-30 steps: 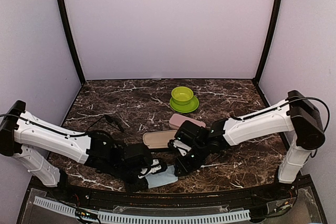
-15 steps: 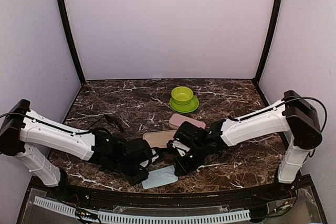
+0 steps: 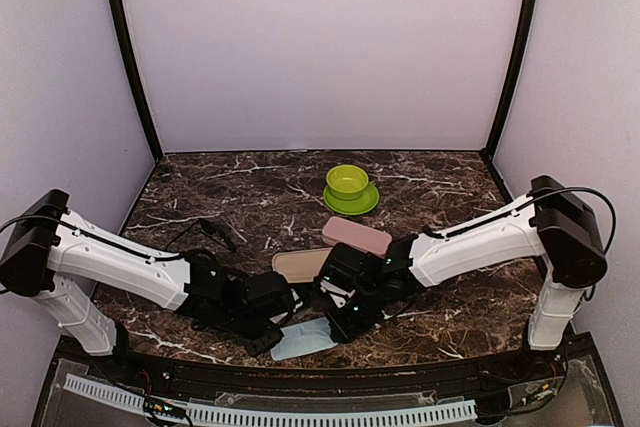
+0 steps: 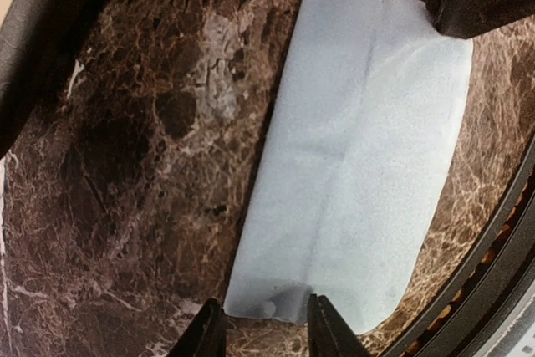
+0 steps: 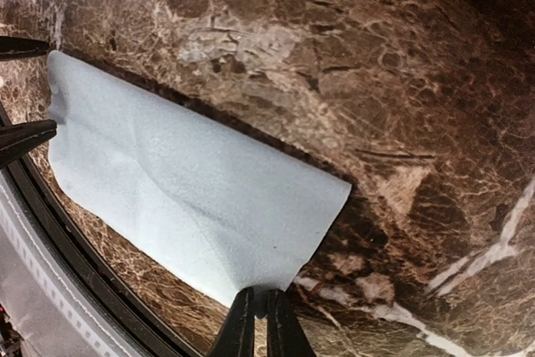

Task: Organize the sunglasses
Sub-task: Smooth out the folded cleaning cloth at the corner of the board, then pick up the folded cleaning cloth from the corner of the board.

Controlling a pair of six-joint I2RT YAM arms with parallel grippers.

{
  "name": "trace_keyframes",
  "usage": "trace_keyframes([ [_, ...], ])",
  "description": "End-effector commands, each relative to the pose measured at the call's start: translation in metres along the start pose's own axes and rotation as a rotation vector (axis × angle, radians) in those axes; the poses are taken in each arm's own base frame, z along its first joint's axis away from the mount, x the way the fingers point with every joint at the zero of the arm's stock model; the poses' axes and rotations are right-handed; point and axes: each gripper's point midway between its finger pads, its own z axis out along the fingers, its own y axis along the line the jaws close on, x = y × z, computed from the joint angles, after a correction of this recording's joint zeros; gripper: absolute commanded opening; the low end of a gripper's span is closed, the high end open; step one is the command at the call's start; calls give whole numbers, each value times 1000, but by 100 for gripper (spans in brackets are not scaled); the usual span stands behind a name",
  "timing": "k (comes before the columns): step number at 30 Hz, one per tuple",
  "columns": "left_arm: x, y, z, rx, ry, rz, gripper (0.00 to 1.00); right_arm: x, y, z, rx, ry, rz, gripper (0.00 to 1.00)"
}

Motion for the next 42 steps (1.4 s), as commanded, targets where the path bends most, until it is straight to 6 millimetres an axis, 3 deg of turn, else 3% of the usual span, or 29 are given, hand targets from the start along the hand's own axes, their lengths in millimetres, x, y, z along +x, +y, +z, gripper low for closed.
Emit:
trace_keyframes([
  [1,20,3,8,-51,71,38,36,11,-10,2,94,35,-4,8],
  [8,29,5,5,-58,92,75,36,9,-12,-7,115,21,-15,9],
  [13,21,2,-6,-26,43,64,36,4,-7,-11,91,-3,-18,11],
  [22,-2,-4,-28,109,-103,-73,43,-31,-9,-32,-10,-144,18,28],
  [31,0,13,-18,217,-80,-256,42,-56,-16,-25,-8,-175,-40,30],
  [42,16,11,2,266,-1,-297,42,-58,-11,-5,-37,-132,-104,31],
])
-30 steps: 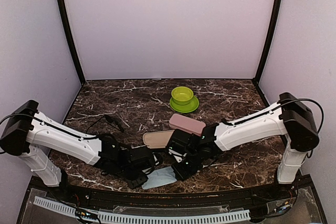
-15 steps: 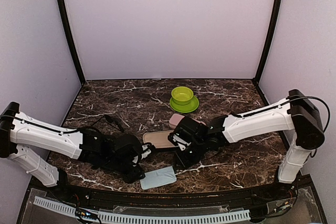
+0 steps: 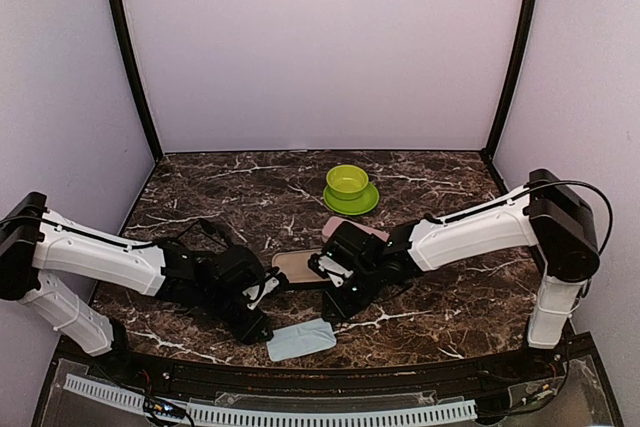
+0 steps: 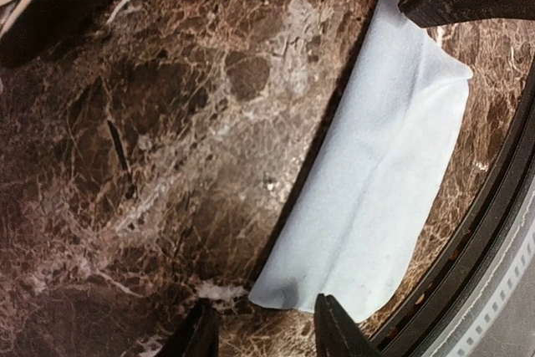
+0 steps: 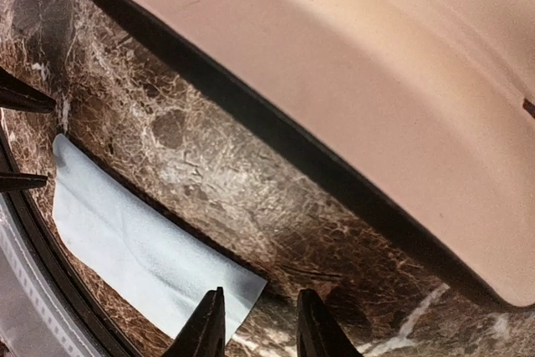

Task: Organize the sunglasses
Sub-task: Pick up the folded cleaning cloth from the corner of the board.

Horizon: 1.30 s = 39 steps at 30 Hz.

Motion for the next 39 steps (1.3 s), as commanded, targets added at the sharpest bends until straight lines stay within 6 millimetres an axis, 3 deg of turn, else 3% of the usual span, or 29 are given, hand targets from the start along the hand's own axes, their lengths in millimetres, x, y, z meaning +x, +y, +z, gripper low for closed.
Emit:
trace_keyframes([
  [1,8,0,6,35,29,-22,41,-10,7,5,-38,-16,-43,30],
  [5,9,-3,8,60,37,-23,37,-17,13,7,-59,-19,-59,28],
  [18,14,-9,11,104,50,-28,28,-11,10,9,-57,-4,-66,19],
  [24,17,-9,13,108,67,-26,18,-12,10,10,-57,-9,-67,14],
  [31,12,-9,11,96,58,-30,8,-16,14,8,-70,-27,-70,3],
  [33,9,-9,10,93,53,-33,4,-9,10,8,-68,-23,-67,0],
  [39,-5,-13,0,91,17,-20,0,-18,14,-10,-84,-81,-94,0],
])
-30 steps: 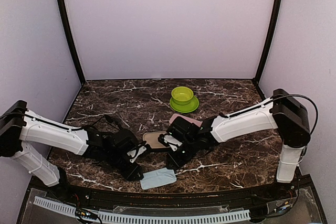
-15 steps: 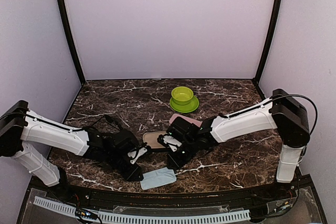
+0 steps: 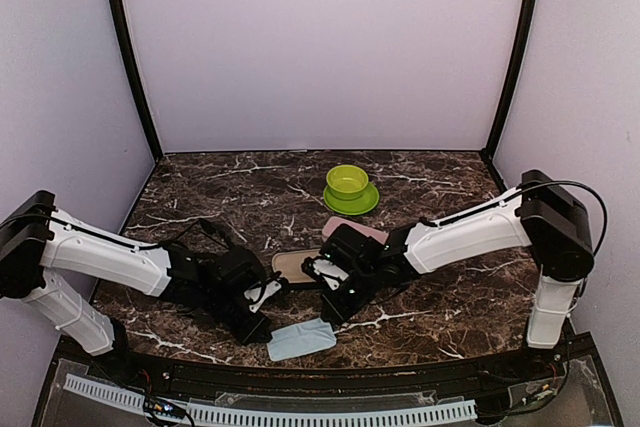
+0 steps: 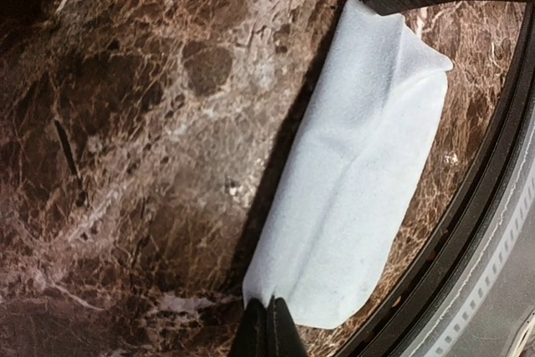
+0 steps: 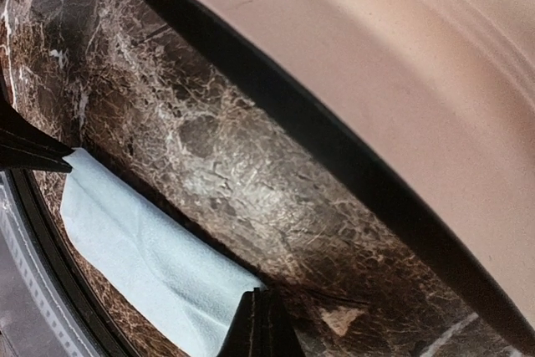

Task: Organize the sunglasses
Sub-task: Pick up the folded cleaning cloth from the corner of the board, then place the folded cleaning cloth at the center of the board.

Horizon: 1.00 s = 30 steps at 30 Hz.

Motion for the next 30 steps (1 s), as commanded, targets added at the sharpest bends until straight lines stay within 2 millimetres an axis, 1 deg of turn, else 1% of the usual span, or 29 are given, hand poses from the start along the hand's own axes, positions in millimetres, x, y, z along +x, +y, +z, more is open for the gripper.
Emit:
trace_keyframes([
  [1,-16,-5,-13,-8,-35,19,0,-18,7,-22,-26,-85,-40,0],
  [4,-25,-7,-22,-26,-54,58,0,-22,8,-33,-20,-103,-65,0],
  [8,-42,-11,-34,-45,-98,123,0,-30,9,-53,-12,-145,-108,0],
  [11,-51,-13,-40,-65,-107,163,0,-33,7,-67,11,-167,-133,0],
  [16,-63,-9,-45,-108,-131,200,0,-34,0,-85,46,-196,-160,0],
  [19,-70,-8,-51,-118,-150,213,0,-31,-8,-90,72,-198,-159,0],
  [22,-76,-5,-58,-130,-171,222,0,-28,-18,-89,96,-189,-148,0],
  [23,-79,-3,-60,-132,-179,220,0,-32,-16,-100,96,-223,-150,0],
  [25,-81,3,-64,-142,-184,215,0,-34,-18,-102,103,-232,-142,0],
  [28,-93,10,-75,-148,-214,199,0,-40,-23,-104,116,-249,-125,0],
  [30,-102,10,-80,-139,-238,199,0,-45,-26,-106,123,-263,-109,0],
])
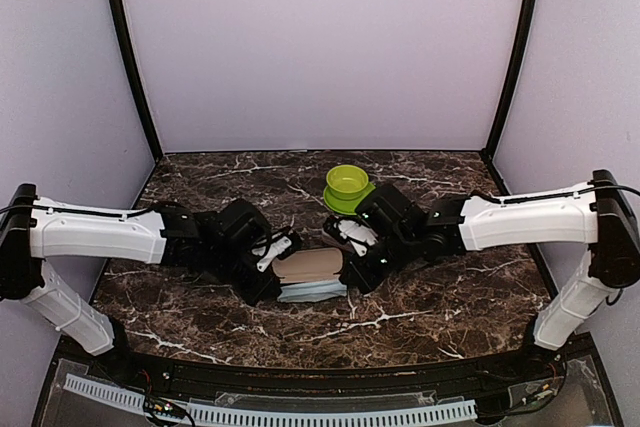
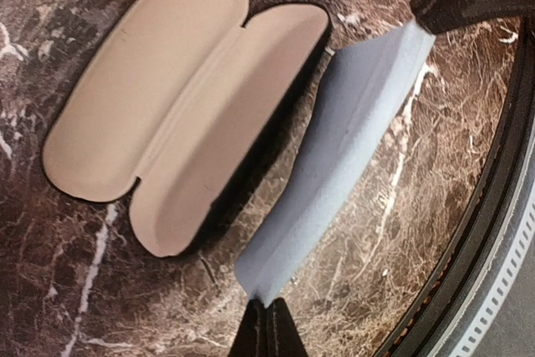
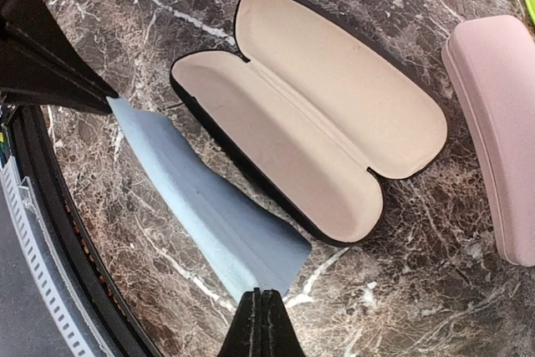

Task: Organize the sunglasses
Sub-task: Place the folded cleaning cloth at the center of the board.

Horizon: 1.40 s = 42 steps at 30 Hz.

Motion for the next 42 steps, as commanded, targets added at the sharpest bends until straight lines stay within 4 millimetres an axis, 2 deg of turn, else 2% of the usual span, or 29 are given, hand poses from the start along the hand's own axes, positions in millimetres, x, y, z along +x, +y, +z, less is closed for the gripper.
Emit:
trace_keyframes([
  [1,-25,9,-22,-6,-73,15,0,-18,-12,-9,39,-62,21,0],
  [5,-32,15,-20,-12,-63,19,0,-28,-17,-10,39,-93,39,0],
  [13,-50,10,-19,20,-82,20,0,-42,-19,-13,40,-132,32,0],
  [17,-57,18,-20,1,-89,-11,0,-51,-24,-19,47,-151,40,0],
  [21,-56,24,-15,8,-72,-49,0,-45,-35,-7,62,-105,54,0],
  [22,-55,25,-12,12,-66,-56,0,-54,-34,-10,59,-117,53,0],
  [29,-56,19,-5,63,-58,-73,0,-60,-35,-6,53,-106,51,0],
  [38,-67,20,-15,45,-101,-67,0,-65,-32,-14,43,-122,43,0],
  [42,-74,19,-26,45,-133,-56,0,-63,-31,-20,43,-124,41,0],
])
